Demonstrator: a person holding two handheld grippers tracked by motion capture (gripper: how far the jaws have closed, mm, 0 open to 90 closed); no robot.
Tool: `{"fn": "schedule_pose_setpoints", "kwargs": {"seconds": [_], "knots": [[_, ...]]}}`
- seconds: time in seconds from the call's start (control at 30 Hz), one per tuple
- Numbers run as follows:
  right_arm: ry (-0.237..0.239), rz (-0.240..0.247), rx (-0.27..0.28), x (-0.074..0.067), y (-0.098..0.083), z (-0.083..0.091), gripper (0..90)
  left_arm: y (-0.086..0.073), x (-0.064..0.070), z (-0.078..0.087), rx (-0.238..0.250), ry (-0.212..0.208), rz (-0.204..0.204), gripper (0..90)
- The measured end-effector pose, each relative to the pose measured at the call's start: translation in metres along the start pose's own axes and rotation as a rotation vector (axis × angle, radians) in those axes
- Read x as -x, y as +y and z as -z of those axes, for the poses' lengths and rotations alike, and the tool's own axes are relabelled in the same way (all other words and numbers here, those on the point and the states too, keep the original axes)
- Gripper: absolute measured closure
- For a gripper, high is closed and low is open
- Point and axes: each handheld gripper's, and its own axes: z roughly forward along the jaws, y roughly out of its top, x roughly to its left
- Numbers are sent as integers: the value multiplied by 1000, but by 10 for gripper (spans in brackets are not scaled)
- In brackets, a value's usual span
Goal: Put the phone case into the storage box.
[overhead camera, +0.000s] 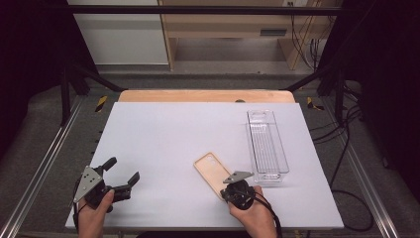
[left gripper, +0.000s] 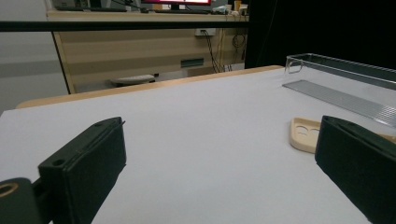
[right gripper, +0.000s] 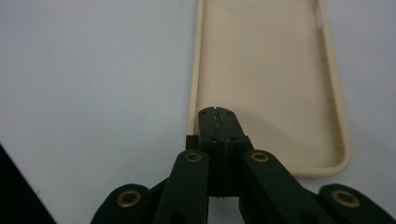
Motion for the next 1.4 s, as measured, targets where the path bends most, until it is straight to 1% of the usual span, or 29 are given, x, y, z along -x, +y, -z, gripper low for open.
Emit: {"fn": "schedule_pose_setpoints", "kwargs": {"seconds": [0.13,0.27,0.4,0.47,0.57,0.6,0.63,0.67,0.73,0.77,0.8,0.83,0.9,0.93,0.97,1.0,1.03,1.1,1.2,1.27,1.4], "knots": [[9,-2,3,-2,-11,8,900,0,1,0,-4,-1,-2,17],[17,-1,5,-5,-18,13,900,0,1,-1,-7,1,-4,17],[25,5,0,-9,-21,15,900,0,1,-1,-8,1,-3,17],[19,22,5,-12,-23,16,900,-1,2,-2,-14,-1,-10,17],[14,29,6,-13,-23,16,895,-1,2,-2,-17,-1,-12,17],[9,33,8,-12,-23,16,865,-1,2,-1,-16,-1,-12,17],[0,37,22,-12,-22,18,828,-1,2,-1,-16,-1,-11,17],[-10,35,63,-11,-21,23,731,-1,2,-1,-17,-1,-10,17],[-24,44,101,-9,-19,27,537,-1,2,-1,-16,-2,-10,17],[-30,49,114,-9,-18,29,466,-1,1,-2,-16,-3,-10,17],[-37,46,128,-7,-17,30,402,-1,1,-2,-17,-2,-10,17],[-37,46,128,-7,-17,30,402,-1,1,-2,-17,-2,-10,17],[-58,31,151,-5,-16,29,277,-2,1,-2,-21,-4,-12,17],[-80,18,161,-2,-15,26,187,-2,1,-2,-20,-4,-11,17],[-80,18,161,-2,-15,26,187,-1,1,-2,-20,-4,-12,17],[-86,-2,162,0,-15,23,134,-1,2,-3,-19,-4,-10,17],[-83,-3,156,1,-15,21,119,-1,2,-3,-19,-5,-10,17],[-69,-11,147,2,-15,17,106,-1,3,-3,-22,-7,-15,17],[-61,-10,142,2,-16,10,80,-1,3,-3,-22,-7,-19,17],[-68,-5,131,3,-18,6,78,-1,3,-2,-20,-5,-17,17],[-70,-16,120,4,-20,-2,75,-1,2,-2,-18,-5,-16,17]]}}
